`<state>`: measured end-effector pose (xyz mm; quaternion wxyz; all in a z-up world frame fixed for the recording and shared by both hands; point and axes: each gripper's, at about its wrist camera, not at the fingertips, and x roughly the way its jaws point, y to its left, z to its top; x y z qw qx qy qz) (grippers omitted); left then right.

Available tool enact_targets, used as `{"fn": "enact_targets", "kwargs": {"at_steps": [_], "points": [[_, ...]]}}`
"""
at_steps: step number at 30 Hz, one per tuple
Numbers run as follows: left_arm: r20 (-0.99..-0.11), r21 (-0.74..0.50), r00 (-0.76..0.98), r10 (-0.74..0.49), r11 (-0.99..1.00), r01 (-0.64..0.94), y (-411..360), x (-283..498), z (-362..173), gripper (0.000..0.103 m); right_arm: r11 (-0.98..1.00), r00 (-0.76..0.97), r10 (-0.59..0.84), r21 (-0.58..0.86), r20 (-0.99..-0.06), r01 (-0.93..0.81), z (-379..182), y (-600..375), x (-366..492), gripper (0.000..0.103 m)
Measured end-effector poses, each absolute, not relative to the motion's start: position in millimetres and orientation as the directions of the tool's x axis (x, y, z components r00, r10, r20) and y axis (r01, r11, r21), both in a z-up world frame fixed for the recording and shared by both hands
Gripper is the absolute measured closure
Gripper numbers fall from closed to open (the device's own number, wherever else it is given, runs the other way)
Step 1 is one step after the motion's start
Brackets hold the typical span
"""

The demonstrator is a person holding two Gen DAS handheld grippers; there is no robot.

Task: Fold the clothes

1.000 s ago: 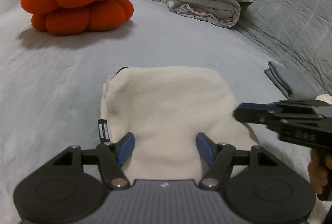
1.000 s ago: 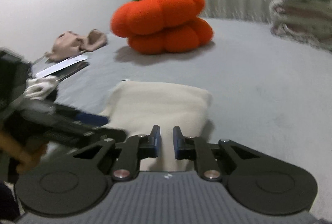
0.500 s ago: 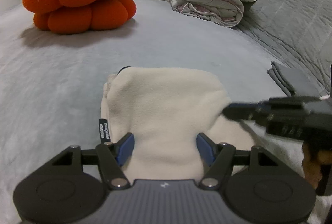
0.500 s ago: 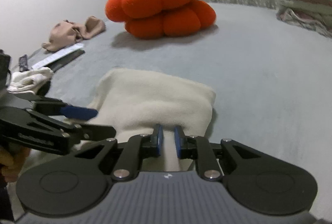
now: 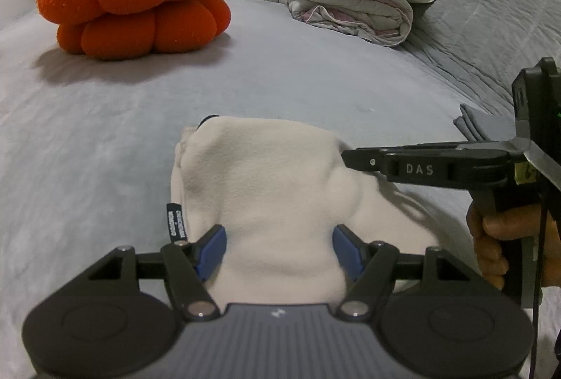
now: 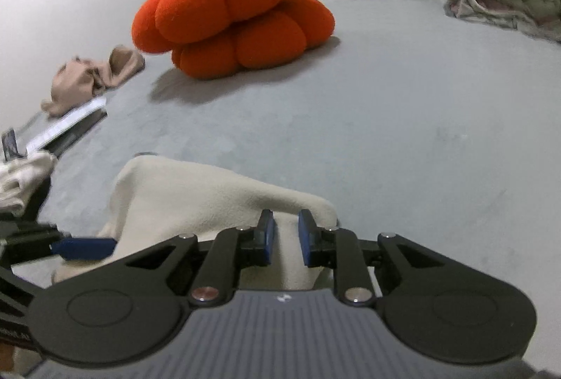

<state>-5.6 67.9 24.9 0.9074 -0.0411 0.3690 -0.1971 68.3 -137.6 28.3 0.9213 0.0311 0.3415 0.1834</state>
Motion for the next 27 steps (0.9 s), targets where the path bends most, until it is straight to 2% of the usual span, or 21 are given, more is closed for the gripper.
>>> {"fn": "enact_targets", "kwargs": {"at_steps": [6, 9, 14, 19, 22, 25, 27], "points": [[-0.652, -0.223, 0.648, -0.393, 0.917, 0.332, 71, -6, 24, 0.033, 0.924, 0.709, 0.365, 0.138, -0.604, -0.358, 45, -139, 62, 0.081], [-0.651, -0.226, 0.648, -0.395, 0.916, 0.330, 72, -6, 25, 0.033, 0.890, 0.690, 0.441, 0.176, -0.574, -0.421, 59, -129, 60, 0.081], [-0.650, -0.232, 0.649, -0.397, 0.916, 0.328, 74, -4, 25, 0.033, 0.842, 0.605, 0.465, 0.110, -0.647, -0.529, 54, -88, 73, 0.080], [-0.649, -0.236, 0.648, -0.397, 0.916, 0.325, 75, -2, 25, 0.033, 0.842, 0.552, 0.466, 0.154, -0.692, -0.517, 38, -78, 95, 0.081], [-0.651, -0.236, 0.648, -0.395, 0.917, 0.322, 74, 0, 25, 0.032, 0.851, 0.568, 0.437, 0.118, -0.697, -0.511, 36, -70, 93, 0.081], [-0.652, -0.235, 0.648, -0.393, 0.918, 0.320, 74, 1, 25, 0.032, 0.857, 0.589, 0.421, 0.091, -0.690, -0.506, 38, -68, 86, 0.081], [-0.651, -0.232, 0.647, -0.396, 0.916, 0.327, 75, 1, 24, 0.032, 0.857, 0.599, 0.447, 0.127, -0.664, -0.499, 40, -78, 82, 0.081]]}}
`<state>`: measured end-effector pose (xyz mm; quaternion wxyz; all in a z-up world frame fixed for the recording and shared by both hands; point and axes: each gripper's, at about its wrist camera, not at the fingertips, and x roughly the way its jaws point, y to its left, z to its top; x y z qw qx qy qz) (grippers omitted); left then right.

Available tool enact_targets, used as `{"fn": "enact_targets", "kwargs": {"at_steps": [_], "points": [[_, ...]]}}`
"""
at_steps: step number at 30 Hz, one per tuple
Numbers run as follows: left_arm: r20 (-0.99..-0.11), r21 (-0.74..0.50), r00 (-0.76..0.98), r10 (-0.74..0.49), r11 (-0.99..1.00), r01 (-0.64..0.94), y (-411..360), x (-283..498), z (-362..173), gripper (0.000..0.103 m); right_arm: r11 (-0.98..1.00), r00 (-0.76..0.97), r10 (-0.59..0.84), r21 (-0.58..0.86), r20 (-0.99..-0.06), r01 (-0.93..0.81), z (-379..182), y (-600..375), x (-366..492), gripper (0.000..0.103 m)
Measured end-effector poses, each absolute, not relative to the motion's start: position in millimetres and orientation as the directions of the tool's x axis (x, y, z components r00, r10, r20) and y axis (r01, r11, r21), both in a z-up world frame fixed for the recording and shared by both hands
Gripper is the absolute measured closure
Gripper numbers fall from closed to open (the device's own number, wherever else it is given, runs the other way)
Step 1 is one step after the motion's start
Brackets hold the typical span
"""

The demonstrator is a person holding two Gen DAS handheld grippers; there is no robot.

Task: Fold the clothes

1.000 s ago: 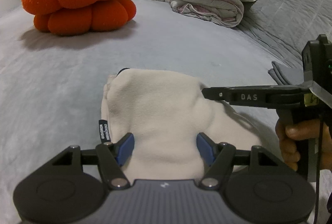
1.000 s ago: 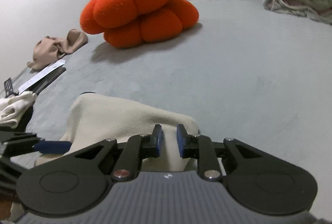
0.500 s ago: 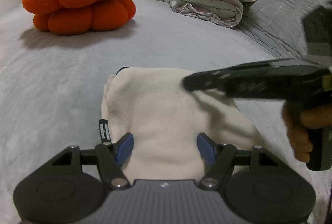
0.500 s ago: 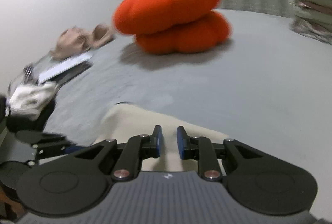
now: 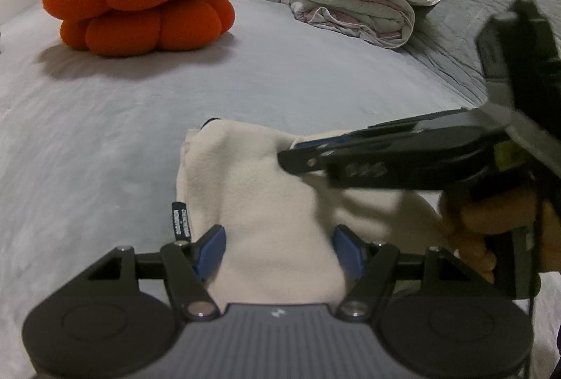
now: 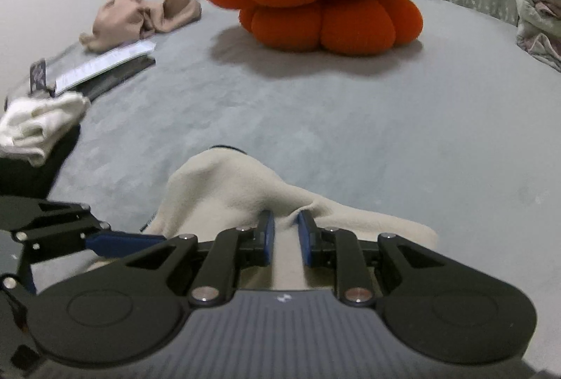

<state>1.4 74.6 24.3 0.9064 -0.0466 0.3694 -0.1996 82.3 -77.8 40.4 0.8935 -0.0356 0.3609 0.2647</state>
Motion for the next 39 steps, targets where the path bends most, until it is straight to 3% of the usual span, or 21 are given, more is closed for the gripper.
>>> {"fn": "enact_targets", "kwargs": {"at_steps": [4, 8, 15, 17, 19, 21, 23, 28, 34, 39], "points": [[-0.646, -0.239, 0.645, -0.408, 0.911, 0.336, 79, 0, 22, 0.032, 0.855, 0.623, 0.492, 0.205, -0.608, -0.476, 57, -105, 65, 0.076], [-0.650, -0.246, 0.638, -0.412, 0.909, 0.336, 82, 2, 23, 0.032, 0.861, 0.609, 0.483, 0.215, -0.629, -0.461, 67, -131, 30, 0.074], [-0.654, -0.239, 0.639, -0.405, 0.912, 0.334, 79, 0, 24, 0.032, 0.859, 0.611, 0.472, 0.175, -0.636, -0.481, 59, -135, -5, 0.072], [-0.655, -0.236, 0.638, -0.404, 0.912, 0.335, 79, 1, 24, 0.032, 0.861, 0.613, 0.464, 0.164, -0.640, -0.480, 51, -130, -4, 0.065], [-0.658, -0.239, 0.636, -0.403, 0.913, 0.332, 79, 2, 24, 0.033, 0.867, 0.626, 0.448, 0.141, -0.638, -0.477, 45, -125, -5, 0.065], [-0.651, -0.258, 0.641, -0.407, 0.913, 0.317, 82, 3, 29, 0.039, 0.873, 0.642, 0.435, 0.121, -0.631, -0.473, 41, -122, -8, 0.065], [-0.621, -0.276, 0.667, -0.411, 0.911, 0.305, 87, 1, 37, 0.044, 0.875, 0.651, 0.428, 0.108, -0.627, -0.471, 39, -121, -9, 0.065], [-0.528, -0.318, 0.692, -0.492, 0.870, 0.376, 84, -5, 50, 0.044, 0.879, 0.670, 0.410, 0.073, -0.618, -0.471, 36, -117, -12, 0.065], [-0.609, -0.181, 0.674, -0.418, 0.900, 0.396, 55, -2, 27, 0.039, 0.881, 0.682, 0.391, 0.039, -0.618, -0.471, 36, -112, -12, 0.064], [-0.620, -0.186, 0.668, -0.413, 0.904, 0.386, 55, -2, 27, 0.039, 0.863, 0.683, 0.396, -0.006, -0.613, -0.506, 47, -114, -15, 0.064]]}}
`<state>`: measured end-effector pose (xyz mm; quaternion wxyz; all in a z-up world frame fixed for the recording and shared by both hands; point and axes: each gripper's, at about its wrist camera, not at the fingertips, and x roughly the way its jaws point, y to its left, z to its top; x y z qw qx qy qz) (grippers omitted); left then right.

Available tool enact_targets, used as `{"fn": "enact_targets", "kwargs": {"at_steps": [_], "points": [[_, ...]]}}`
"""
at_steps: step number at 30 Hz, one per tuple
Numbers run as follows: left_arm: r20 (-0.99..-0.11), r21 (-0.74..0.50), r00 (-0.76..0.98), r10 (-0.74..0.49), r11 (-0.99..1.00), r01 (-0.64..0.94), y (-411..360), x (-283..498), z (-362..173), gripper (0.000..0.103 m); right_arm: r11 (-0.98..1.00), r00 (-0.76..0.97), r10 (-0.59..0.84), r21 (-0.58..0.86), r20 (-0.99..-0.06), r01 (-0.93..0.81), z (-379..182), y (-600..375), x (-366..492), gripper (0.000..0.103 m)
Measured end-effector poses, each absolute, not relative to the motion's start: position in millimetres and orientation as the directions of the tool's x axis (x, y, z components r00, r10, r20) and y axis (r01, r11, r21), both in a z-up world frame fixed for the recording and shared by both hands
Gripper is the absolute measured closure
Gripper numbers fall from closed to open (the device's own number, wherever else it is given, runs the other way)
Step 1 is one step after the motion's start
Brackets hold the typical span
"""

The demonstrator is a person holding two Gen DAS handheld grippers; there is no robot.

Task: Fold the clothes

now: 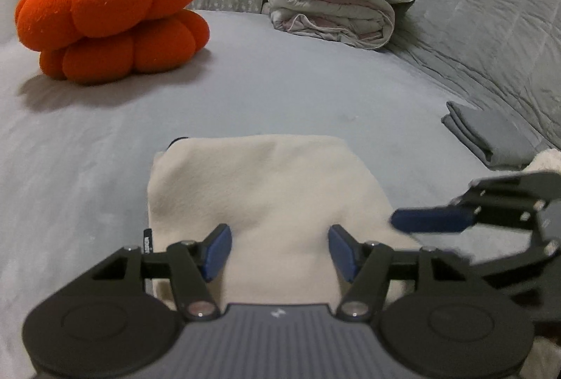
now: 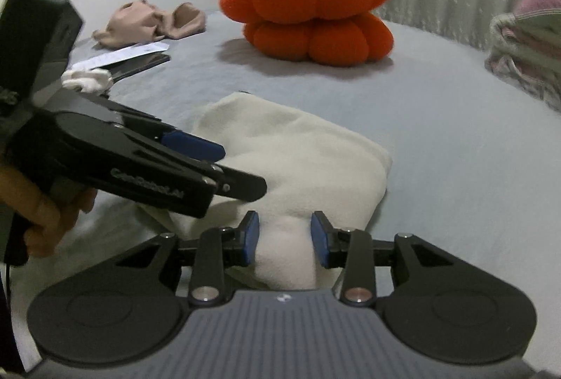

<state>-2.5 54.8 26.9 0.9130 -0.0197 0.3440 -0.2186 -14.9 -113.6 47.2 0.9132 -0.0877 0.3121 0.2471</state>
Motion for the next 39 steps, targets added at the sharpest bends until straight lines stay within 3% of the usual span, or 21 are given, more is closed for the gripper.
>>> {"fn": "enact_targets", "kwargs": {"at_steps": [2, 5, 20, 23, 25, 27, 33, 36, 39], "points": [[-0.621, -0.205, 0.662, -0.420, 0.902, 0.379, 58, -3, 27, 0.038, 0.862, 0.668, 0.425, 0.049, -0.611, -0.504, 57, -125, -15, 0.067], [-0.624, -0.217, 0.658, -0.422, 0.902, 0.372, 59, 0, 26, 0.037, 0.865, 0.648, 0.434, 0.088, -0.626, -0.494, 62, -140, -19, 0.086], [-0.609, -0.221, 0.674, -0.418, 0.906, 0.362, 62, -3, 29, 0.032, 0.867, 0.652, 0.446, 0.113, -0.613, -0.486, 33, -141, -31, 0.082], [-0.598, -0.258, 0.686, -0.414, 0.910, 0.325, 77, -4, 36, 0.034, 0.864, 0.645, 0.476, 0.181, -0.598, -0.470, 40, -150, -31, 0.071], [-0.580, -0.305, 0.703, -0.413, 0.910, 0.283, 97, -5, 41, 0.034, 0.859, 0.634, 0.496, 0.230, -0.594, -0.457, 47, -159, -31, 0.045], [-0.557, -0.408, 0.703, -0.441, 0.883, 0.230, 122, -4, 42, 0.033, 0.853, 0.640, 0.518, 0.290, -0.568, -0.433, 53, -170, -30, 0.037], [-0.535, -0.595, 0.661, -0.527, 0.790, 0.148, 155, 1, 31, 0.030, 0.786, 0.606, 0.589, 0.553, -0.535, -0.277, 39, -199, -15, 0.032], [-0.535, -0.613, 0.640, -0.551, 0.775, 0.154, 150, -1, 27, 0.023, 0.714, 0.587, 0.628, 0.678, -0.511, -0.173, 25, -214, -10, 0.032], [-0.568, -0.589, 0.620, -0.541, 0.794, 0.153, 142, 1, 21, 0.022, 0.652, 0.581, 0.655, 0.751, -0.484, -0.109, 16, -222, -8, 0.030]]}}
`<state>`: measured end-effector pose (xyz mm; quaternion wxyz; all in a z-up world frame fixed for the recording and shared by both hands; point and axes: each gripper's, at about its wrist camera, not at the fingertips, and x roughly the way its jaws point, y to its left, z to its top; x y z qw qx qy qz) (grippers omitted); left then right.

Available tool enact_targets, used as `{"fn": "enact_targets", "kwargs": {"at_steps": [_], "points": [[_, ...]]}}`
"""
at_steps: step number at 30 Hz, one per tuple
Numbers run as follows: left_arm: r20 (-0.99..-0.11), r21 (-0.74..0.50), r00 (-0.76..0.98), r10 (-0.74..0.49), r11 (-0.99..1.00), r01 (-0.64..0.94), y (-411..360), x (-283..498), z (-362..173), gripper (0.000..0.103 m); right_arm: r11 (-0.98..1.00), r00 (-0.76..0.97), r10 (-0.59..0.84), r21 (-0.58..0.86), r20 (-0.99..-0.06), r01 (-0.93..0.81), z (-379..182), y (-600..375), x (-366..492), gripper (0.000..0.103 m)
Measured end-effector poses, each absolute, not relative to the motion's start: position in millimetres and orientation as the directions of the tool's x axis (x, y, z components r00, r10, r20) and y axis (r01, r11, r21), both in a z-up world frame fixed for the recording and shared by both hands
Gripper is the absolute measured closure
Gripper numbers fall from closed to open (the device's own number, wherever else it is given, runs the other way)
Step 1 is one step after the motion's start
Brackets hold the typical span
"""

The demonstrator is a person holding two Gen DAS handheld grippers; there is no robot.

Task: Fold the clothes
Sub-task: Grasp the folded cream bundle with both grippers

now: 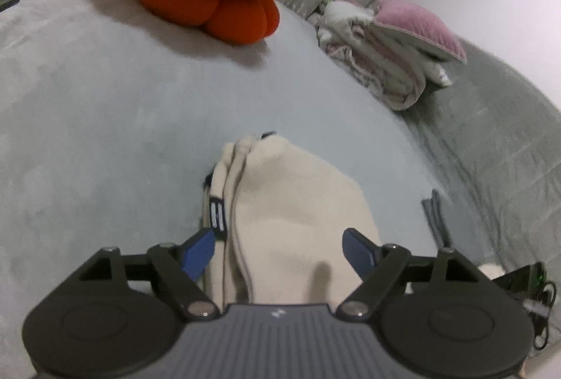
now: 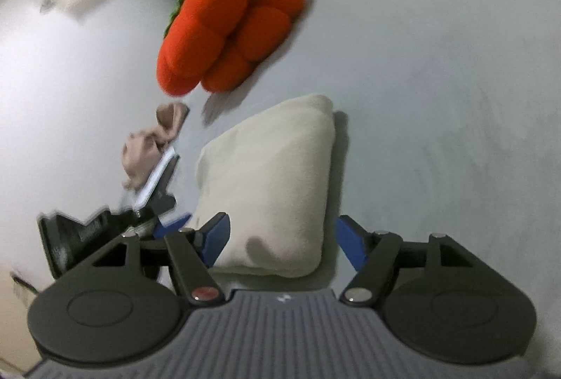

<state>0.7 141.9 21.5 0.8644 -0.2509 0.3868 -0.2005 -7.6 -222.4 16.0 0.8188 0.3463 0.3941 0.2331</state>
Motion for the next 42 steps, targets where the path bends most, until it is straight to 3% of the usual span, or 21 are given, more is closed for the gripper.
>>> {"fn": "enact_targets", "kwargs": {"at_steps": [13, 15, 17, 21, 24, 30, 32, 34, 36, 42], "points": [[-0.603, -0.604, 0.588, -0.540, 0.790, 0.105, 130, 1, 1, 0.023, 0.613, 0.573, 0.679, 0.784, -0.460, -0.098, -2, -207, -6, 0.025], [-0.605, -0.600, 0.590, -0.535, 0.793, 0.104, 130, 1, 1, 0.034, 0.630, 0.587, 0.669, 0.767, -0.456, -0.122, -4, -200, -7, 0.025], [-0.597, -0.605, 0.589, -0.544, 0.788, 0.115, 129, 2, 1, 0.048, 0.673, 0.606, 0.641, 0.725, -0.471, -0.147, -4, -190, -9, 0.032], [-0.564, -0.613, 0.601, -0.567, 0.774, 0.155, 125, 1, 6, 0.061, 0.741, 0.636, 0.590, 0.646, -0.498, -0.182, 8, -184, -10, 0.053], [-0.516, -0.639, 0.602, -0.610, 0.742, 0.204, 117, -3, 13, 0.066, 0.807, 0.687, 0.533, 0.541, -0.494, -0.237, 34, -184, -20, 0.056], [-0.546, -0.625, 0.548, -0.634, 0.744, 0.237, 90, -8, 3, 0.066, 0.860, 0.691, 0.478, 0.447, -0.542, -0.245, 45, -209, -38, 0.056], [-0.572, -0.613, 0.534, -0.623, 0.757, 0.226, 84, -7, -3, 0.062, 0.853, 0.668, 0.486, 0.471, -0.563, -0.223, 32, -215, -32, 0.053], [-0.572, -0.625, 0.533, -0.623, 0.752, 0.208, 89, -5, -3, 0.047, 0.846, 0.645, 0.494, 0.495, -0.584, -0.200, 18, -220, -26, 0.038], [-0.572, -0.637, 0.533, -0.623, 0.747, 0.190, 93, -2, -3, 0.041, 0.825, 0.640, 0.511, 0.536, -0.574, -0.178, 17, -227, -23, 0.028], [-0.566, -0.667, 0.526, -0.635, 0.727, 0.159, 94, 2, -10, 0.038, 0.706, 0.642, 0.571, 0.706, -0.512, -0.065, 6, -243, -15, 0.027]]}}
